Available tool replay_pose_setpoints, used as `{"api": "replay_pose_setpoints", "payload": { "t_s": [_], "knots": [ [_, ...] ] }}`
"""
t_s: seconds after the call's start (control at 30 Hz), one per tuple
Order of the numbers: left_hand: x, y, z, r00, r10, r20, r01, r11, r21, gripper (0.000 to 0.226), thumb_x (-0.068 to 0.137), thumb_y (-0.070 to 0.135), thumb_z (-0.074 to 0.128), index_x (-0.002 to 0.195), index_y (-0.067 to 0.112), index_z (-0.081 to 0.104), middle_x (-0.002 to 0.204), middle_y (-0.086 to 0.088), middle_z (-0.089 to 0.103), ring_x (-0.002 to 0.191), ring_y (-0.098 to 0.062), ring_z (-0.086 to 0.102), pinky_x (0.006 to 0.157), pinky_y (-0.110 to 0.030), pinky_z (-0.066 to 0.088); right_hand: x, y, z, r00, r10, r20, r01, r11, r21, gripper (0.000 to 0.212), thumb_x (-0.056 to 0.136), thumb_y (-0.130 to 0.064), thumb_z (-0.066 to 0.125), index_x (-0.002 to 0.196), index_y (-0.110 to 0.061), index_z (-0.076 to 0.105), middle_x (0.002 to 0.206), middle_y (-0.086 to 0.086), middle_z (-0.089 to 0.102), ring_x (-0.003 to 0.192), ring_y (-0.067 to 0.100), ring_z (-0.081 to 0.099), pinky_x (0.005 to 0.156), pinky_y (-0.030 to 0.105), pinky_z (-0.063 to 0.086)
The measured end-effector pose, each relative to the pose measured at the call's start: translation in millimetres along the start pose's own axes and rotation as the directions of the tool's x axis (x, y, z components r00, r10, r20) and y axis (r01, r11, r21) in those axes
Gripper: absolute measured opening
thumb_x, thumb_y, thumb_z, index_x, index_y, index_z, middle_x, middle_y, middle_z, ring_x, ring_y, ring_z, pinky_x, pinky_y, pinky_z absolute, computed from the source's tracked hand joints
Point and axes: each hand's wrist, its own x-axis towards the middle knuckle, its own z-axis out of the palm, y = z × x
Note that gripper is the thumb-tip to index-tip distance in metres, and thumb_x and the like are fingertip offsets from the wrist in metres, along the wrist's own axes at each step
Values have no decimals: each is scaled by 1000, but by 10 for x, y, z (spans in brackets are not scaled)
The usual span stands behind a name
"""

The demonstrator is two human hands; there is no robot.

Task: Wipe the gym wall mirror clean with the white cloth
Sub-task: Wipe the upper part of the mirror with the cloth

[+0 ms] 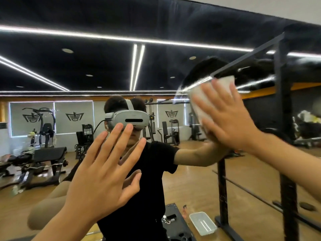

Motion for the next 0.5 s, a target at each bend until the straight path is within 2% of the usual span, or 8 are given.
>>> {"api": "replay_pose_setpoints", "payload": {
  "t_s": [0.1, 0.17, 0.27, 0.33, 0.43, 0.5],
  "knots": [
    [5, -7, -2, 1000, 1, 11, -1, 1000, -3, 73, 99, 51, 46, 162, 15, 40, 172, -22, 22, 160, -40, 23, 127, -59, 21, 564, -148, -95, 954, 286, -95, -282, 958, 54, 62, 110, -51, 12, 168, -28, 13, 177, 8, 6, 163, 33, 0, 126, 67, 4],
    [-1, -15, -10, 1000, 1, 14, 0, 1000, -7, 73, 100, 51, 45, 163, 15, 39, 173, -22, 22, 160, -40, 23, 127, -59, 21, 573, -445, -42, 946, 305, -105, -300, 952, 64, 64, 110, -52, 13, 169, -26, 14, 177, 8, 4, 163, 33, -2, 126, 67, 4],
    [-3, -3, -29, 1000, 4, 10, -4, 1000, -13, 72, 101, 50, 45, 163, 15, 37, 173, -22, 21, 160, -40, 22, 128, -58, 20, -11, -939, 133, 994, 89, -56, -85, 993, 77, 63, 110, -47, 26, 168, -24, 21, 176, 9, 7, 163, 35, 1, 124, 72, 7],
    [-2, -4, -31, 1000, 5, 8, -5, 1000, -12, 72, 101, 50, 44, 163, 15, 38, 173, -21, 20, 160, -40, 22, 128, -58, 20, -518, -1095, 229, 998, -59, -13, 60, 994, 95, 61, 108, -44, 32, 166, -26, 27, 176, 8, 13, 162, 37, 9, 124, 73, 7],
    [-8, 6, -22, 1000, -2, 9, 2, 1000, -16, 72, 100, 51, 46, 162, 14, 40, 173, -22, 21, 160, -40, 22, 127, -59, 22, -914, -937, 255, 971, -230, 64, 224, 971, 85, 57, 108, -46, 35, 164, -34, 32, 175, 3, 20, 161, 33, 17, 126, 68, 7],
    [-1, 12, -15, 1000, -5, 2, 5, 1000, -12, 72, 100, 51, 46, 162, 14, 41, 173, -22, 21, 160, -40, 23, 128, -59, 21, -774, -662, 195, 963, -254, 85, 249, 966, 72, 59, 109, -48, 31, 165, -33, 27, 175, 5, 17, 162, 33, 15, 125, 70, 9]
  ]
}}
